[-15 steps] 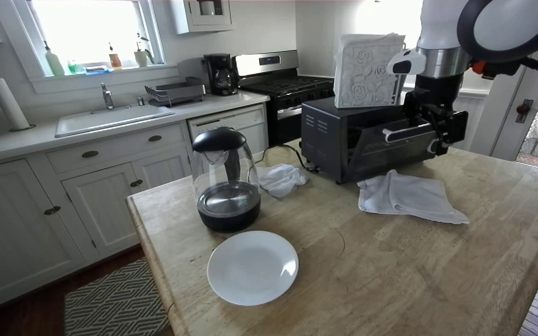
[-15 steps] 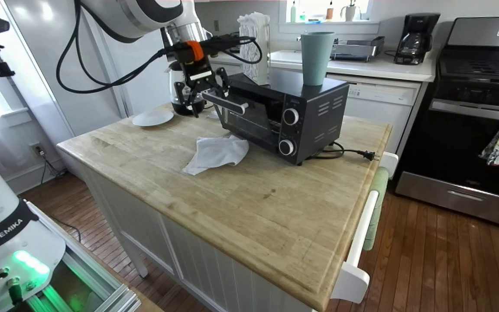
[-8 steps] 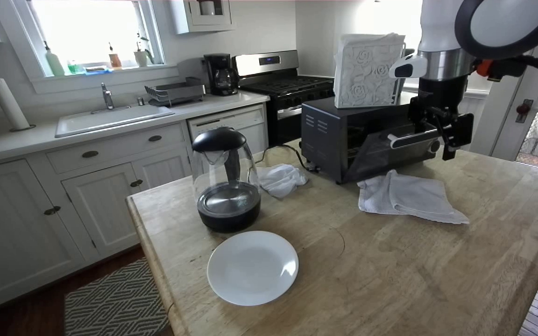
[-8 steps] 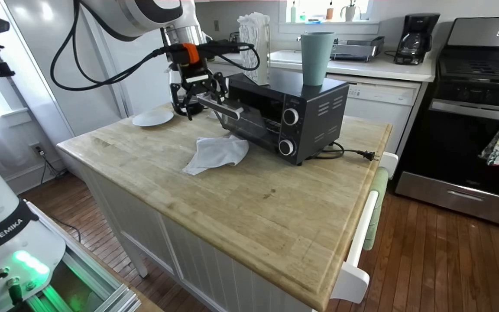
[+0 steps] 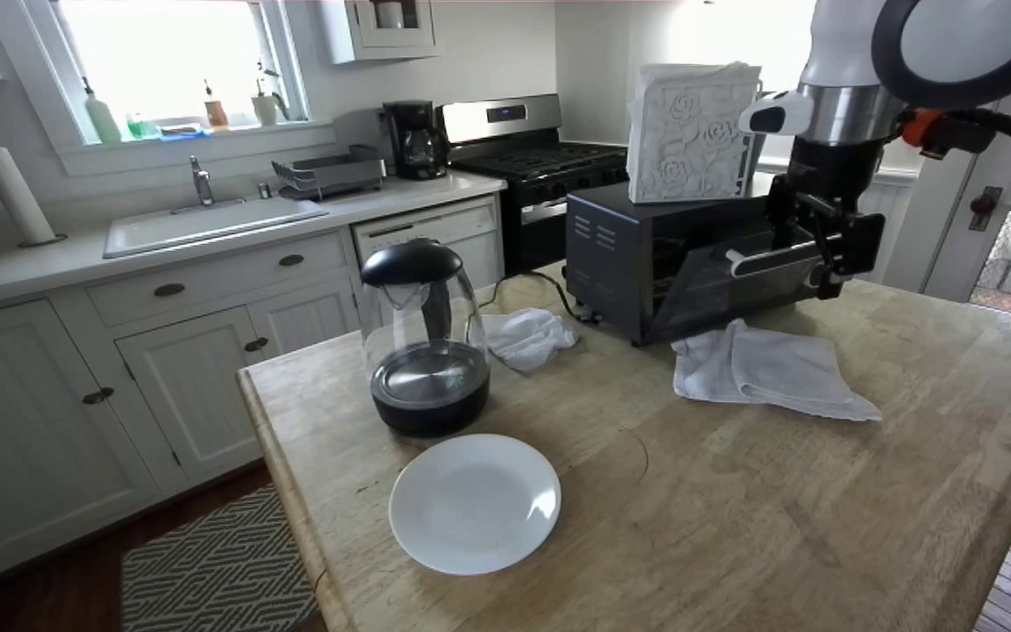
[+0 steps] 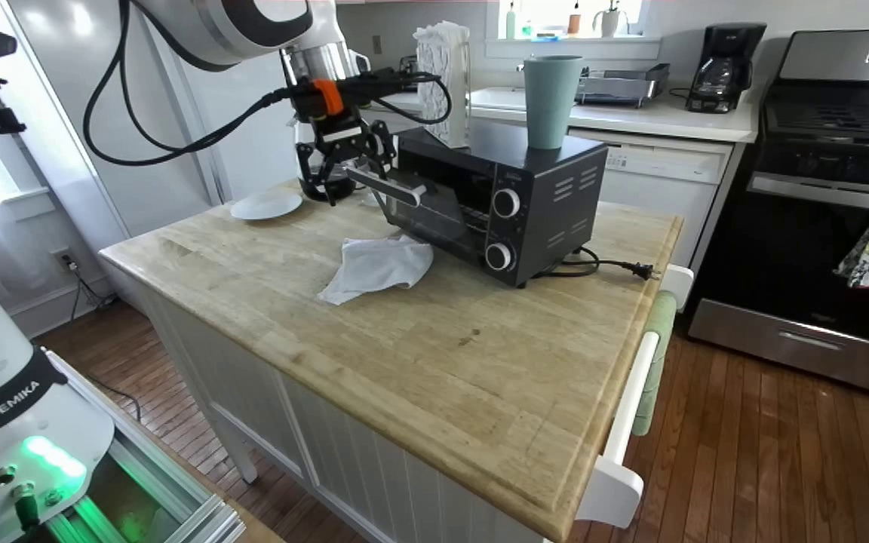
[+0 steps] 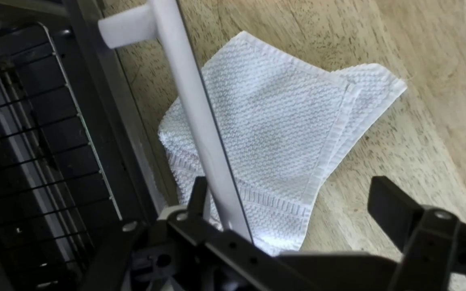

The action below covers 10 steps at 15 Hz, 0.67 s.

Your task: Open the microwave door

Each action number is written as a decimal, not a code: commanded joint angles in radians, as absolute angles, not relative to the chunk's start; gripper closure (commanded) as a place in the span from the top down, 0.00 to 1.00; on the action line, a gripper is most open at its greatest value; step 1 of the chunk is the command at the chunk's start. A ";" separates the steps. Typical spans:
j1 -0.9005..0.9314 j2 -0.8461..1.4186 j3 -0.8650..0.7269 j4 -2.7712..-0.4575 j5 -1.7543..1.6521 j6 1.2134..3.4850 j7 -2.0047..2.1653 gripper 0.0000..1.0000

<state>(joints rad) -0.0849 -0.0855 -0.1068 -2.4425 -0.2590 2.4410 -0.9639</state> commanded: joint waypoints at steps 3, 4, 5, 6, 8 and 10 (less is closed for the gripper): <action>-0.050 -0.237 -0.105 -2.582 -0.211 2.584 -1.000 1.00; -0.046 -0.246 -0.106 -2.592 -0.222 2.587 -0.994 1.00; -0.044 -0.256 -0.107 -2.601 -0.230 2.588 -0.984 1.00; -0.043 -0.263 -0.109 -2.609 -0.234 2.577 -0.983 1.00; -0.042 -0.270 -0.115 -2.623 -0.231 2.573 -0.982 1.00; -0.041 -0.269 -0.121 -2.635 -0.226 2.573 -0.986 1.00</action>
<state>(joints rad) -0.0487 -0.2405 -0.1053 -2.5967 -0.2361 2.5621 -0.9685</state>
